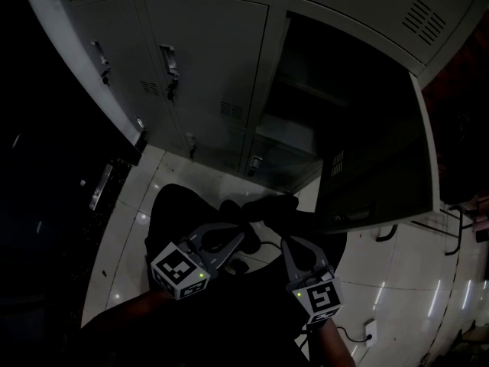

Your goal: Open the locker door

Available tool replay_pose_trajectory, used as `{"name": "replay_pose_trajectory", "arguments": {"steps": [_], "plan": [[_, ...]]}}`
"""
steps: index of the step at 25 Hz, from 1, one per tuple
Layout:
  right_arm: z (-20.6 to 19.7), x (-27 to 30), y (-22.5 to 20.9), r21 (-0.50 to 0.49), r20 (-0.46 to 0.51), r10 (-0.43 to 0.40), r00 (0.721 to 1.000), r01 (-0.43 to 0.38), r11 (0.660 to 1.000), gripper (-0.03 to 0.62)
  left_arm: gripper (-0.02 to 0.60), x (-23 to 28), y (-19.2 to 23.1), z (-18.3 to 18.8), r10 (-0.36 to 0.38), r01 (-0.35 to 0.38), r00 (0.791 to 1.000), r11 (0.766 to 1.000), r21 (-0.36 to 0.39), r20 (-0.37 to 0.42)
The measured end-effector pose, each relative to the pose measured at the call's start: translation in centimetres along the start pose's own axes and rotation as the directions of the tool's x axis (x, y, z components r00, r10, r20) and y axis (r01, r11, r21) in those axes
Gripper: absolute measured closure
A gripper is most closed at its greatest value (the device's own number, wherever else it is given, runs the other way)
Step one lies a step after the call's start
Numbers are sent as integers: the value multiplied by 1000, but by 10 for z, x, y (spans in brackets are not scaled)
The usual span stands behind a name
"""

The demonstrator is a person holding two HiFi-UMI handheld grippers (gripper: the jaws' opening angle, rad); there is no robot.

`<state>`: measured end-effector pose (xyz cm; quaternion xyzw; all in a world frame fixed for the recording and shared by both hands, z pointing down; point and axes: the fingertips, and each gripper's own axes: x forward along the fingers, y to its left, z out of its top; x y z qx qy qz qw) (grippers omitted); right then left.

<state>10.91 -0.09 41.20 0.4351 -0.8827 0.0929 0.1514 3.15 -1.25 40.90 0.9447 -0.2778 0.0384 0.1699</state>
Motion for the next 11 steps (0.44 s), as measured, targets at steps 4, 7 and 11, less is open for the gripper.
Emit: {"name": "replay_pose_trajectory", "arguments": {"steps": [4, 7, 11], "plan": [[-1, 0, -1, -3, -1, -4, 1000, 4, 1000, 592, 569, -1, 1, 0, 5, -5, 1000, 1000, 0, -2], [-1, 0, -1, -3, -1, -5, 1000, 5, 1000, 592, 569, -1, 2, -1, 6, -6, 1000, 1000, -2, -4], [0, 0, -2, 1, -2, -7, 1000, 7, 1000, 592, 571, 0, 2, -3, 7, -7, 1000, 1000, -6, -15]]}}
